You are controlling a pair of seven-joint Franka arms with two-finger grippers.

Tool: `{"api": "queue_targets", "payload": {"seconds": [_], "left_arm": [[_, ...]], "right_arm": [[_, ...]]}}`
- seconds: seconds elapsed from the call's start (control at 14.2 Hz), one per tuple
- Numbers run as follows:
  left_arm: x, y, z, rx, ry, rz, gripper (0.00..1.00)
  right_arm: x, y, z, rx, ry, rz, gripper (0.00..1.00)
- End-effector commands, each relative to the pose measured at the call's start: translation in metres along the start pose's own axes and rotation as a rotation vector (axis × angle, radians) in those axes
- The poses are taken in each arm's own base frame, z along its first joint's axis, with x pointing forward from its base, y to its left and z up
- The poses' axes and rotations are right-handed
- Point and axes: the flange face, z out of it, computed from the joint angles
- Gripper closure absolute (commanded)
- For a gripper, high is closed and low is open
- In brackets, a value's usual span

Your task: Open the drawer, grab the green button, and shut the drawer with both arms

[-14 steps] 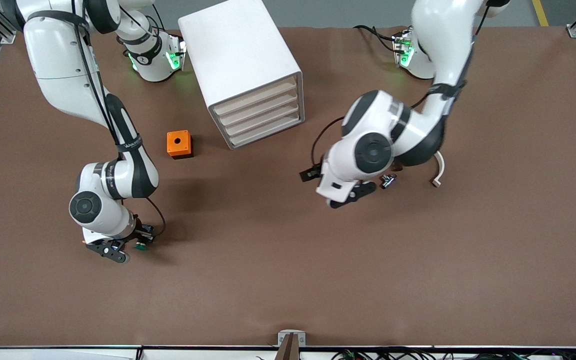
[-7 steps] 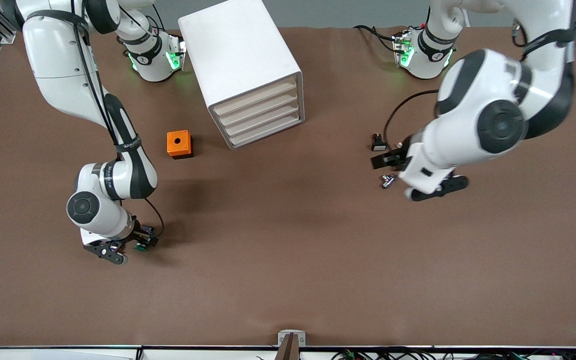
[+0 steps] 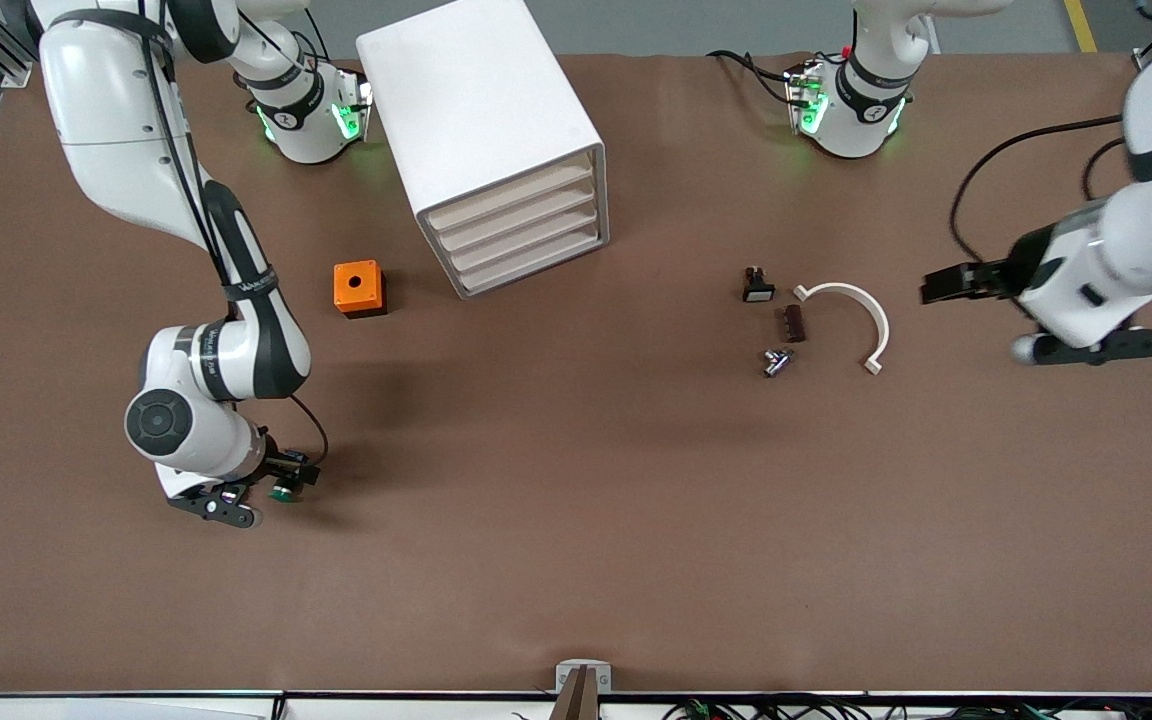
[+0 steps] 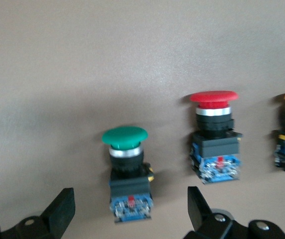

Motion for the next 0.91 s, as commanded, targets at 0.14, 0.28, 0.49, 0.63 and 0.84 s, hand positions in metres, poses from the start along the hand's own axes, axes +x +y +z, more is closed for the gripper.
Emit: {"api": "queue_targets", "payload": {"seconds": [0.14,0.28,0.49,0.63,0.84], "left_arm": [[-0.024,-0.035,0.0,0.049,0.017,0.077,0.01],[-0.03,-0.054,-0.005,0.046,0.048,0.072,0.01],[-0.045,-0.093,-0.025,0.03,0.129,0.07,0.01],[-0.054,-0.109,-0.045,0.023,0.194,0.054,0.01],[-0.066,-0.117,-0.084,0.03,0.295,0.041,0.01]], "right_arm": [[-0.009,0.044,-0.081,-0.005,-0.076,-0.116,0.0],[-0.015,0.069,-0.113,-0.002,-0.109,-0.134,0.0],[-0.03,0.089,-0.163,0.006,-0.142,-0.16,0.0],[-0.042,0.097,-0.191,0.008,-0.16,-0.17,0.0],[-0.066,0.111,-0.242,0.017,-0.168,-0.164,0.0]]}}
